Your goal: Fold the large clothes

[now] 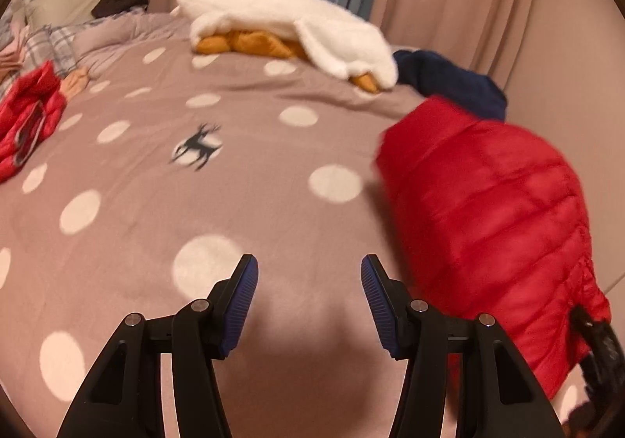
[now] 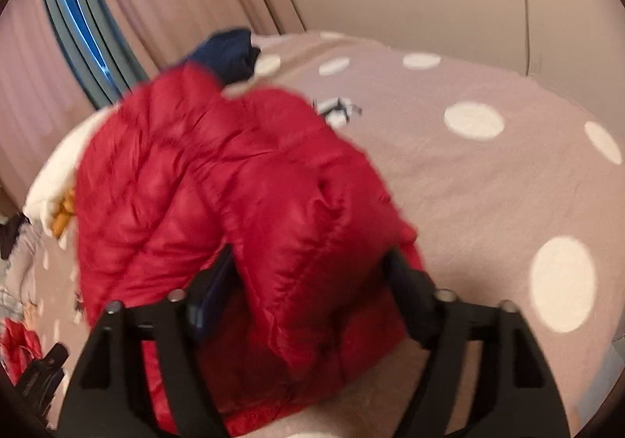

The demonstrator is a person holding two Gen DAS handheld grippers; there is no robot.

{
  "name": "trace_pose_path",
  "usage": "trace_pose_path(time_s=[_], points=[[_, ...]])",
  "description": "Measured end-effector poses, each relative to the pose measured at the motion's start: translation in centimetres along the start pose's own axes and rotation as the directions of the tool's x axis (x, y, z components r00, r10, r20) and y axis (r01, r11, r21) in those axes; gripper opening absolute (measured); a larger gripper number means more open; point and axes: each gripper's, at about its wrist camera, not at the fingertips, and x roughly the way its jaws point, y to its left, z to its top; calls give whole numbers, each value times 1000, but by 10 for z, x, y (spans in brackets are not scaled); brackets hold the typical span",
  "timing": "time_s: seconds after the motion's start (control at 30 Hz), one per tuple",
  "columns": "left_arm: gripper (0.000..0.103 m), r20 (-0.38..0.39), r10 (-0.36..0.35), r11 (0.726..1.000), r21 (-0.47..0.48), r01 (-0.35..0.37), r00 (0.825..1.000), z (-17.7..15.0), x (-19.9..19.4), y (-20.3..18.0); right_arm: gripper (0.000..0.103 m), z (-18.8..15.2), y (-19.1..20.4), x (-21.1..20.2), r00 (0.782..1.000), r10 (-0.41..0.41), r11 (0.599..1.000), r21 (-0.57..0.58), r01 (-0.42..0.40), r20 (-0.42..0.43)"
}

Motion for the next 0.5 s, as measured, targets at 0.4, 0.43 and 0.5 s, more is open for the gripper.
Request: trace_pose_path(time_s=[0.4,0.43,0.5], points=[[55,4,-26,999,-28,26,1000,38,39,-33,65,57,46,-38,986,135,984,-126,-123,99],[55,-13,-35,999,-40,34,999,40,47,-34,65,60,46,-35,984,155,982,-119,-144,90],[55,-61,-50,997,-61,46,997,41,69,-38,63,66,56,-18,977,196,972,-150,-183,80]])
